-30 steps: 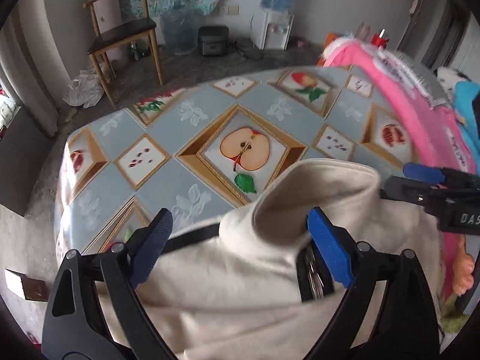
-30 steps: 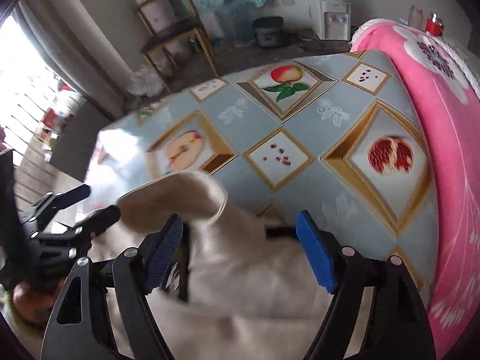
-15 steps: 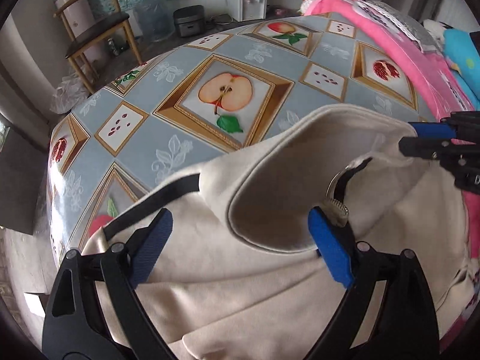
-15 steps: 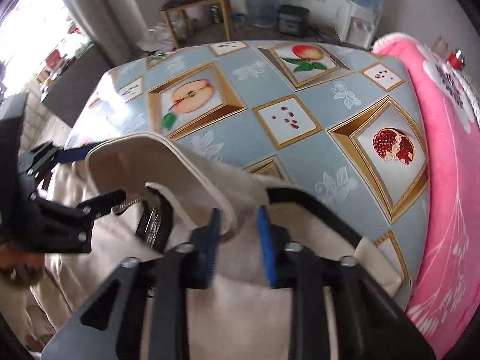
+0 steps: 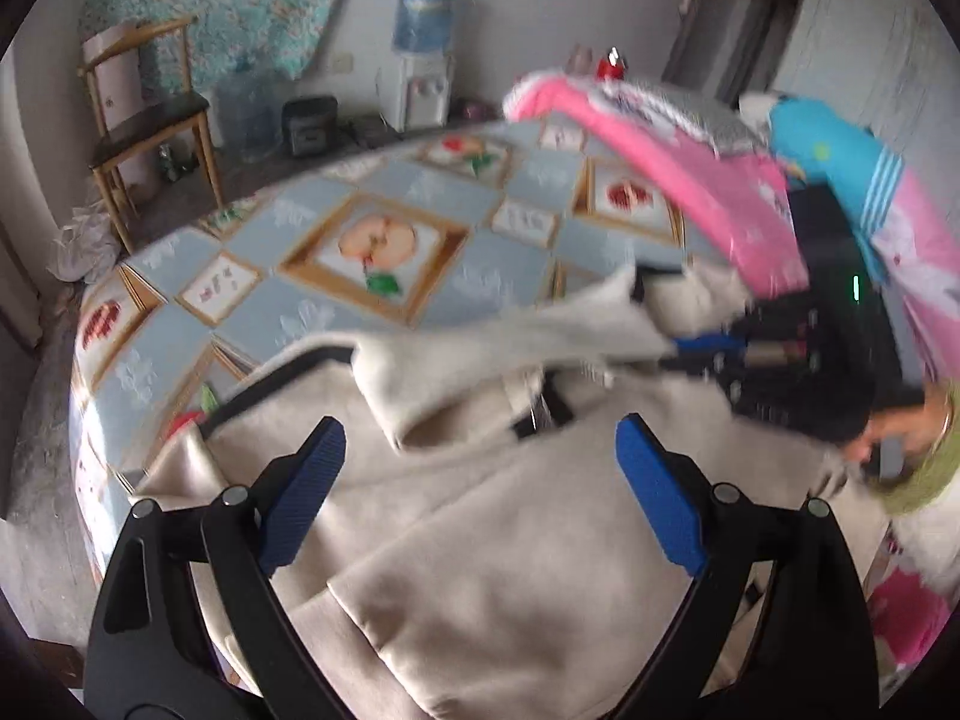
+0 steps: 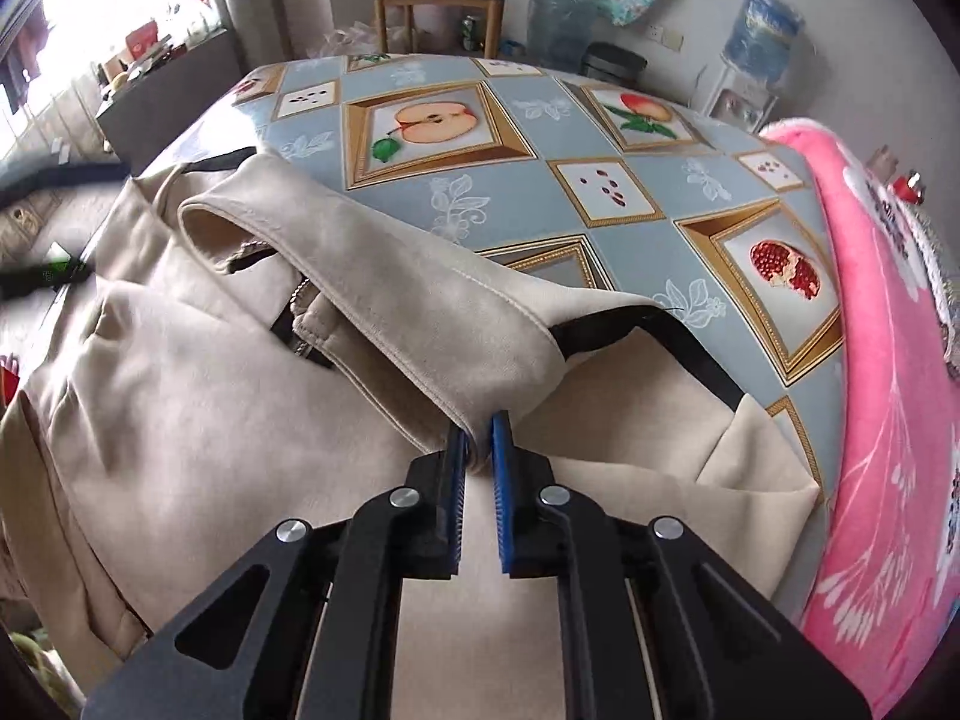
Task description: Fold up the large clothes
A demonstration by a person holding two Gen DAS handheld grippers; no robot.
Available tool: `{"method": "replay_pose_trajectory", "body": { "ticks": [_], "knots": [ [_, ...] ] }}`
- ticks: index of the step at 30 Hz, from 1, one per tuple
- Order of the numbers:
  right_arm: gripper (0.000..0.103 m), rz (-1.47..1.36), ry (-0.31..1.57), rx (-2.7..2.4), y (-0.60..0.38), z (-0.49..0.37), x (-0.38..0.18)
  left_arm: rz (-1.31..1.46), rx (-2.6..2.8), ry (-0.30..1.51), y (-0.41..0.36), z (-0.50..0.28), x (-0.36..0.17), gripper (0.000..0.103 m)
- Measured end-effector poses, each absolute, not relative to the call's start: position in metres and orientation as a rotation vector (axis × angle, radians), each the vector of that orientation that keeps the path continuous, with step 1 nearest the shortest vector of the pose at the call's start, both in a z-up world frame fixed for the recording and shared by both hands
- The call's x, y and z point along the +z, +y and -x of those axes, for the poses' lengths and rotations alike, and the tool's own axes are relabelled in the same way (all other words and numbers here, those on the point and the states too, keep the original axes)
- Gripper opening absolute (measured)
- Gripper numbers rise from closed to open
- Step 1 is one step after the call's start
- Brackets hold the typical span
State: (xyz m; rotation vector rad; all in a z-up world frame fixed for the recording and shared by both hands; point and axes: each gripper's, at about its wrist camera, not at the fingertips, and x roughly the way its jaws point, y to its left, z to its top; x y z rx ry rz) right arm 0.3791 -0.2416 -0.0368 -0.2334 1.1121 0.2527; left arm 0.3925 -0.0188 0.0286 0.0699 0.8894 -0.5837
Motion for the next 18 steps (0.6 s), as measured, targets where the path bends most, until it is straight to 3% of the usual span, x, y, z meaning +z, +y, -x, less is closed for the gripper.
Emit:
{"method": "replay_pose_trajectory", "body": {
  "ticks": [3, 4, 7, 8, 12, 18],
  "knots": [
    [0.009, 0.238, 1.088, 0.254, -0.240, -0.370, -0.034, 0.022, -0.505, 0.890, -0.015, -0.417, 0.033, 0.084],
    [0.009, 0.239, 1.081, 0.258, -0.239, -0.367, -0.034, 0.060, -0.473, 0.915, -0.014, -0.428, 0.028, 0.069],
    [0.009, 0.256, 1.081, 0.260, -0.237, -0.361, -0.040, 0.112, -0.406, 1.048, -0.020, -0.454, 0.001, 0.044],
    [0.009, 0.265, 1.083, 0.259, -0.236, -0.359, -0.041, 0.111, -0.407, 1.083, -0.023, -0.457, -0.009, 0.040],
    [0.010, 0.239, 1.080, 0.314, -0.243, -0.349, -0.027, 0.026, -0.404, 1.136, -0.032, -0.446, -0.040, 0.034],
    [0.023, -0.085, 0.961, 0.478, -0.272, -0.353, 0.036, -0.036, -0.438, 1.114, -0.028, -0.434, -0.041, 0.029]
  ]
}}
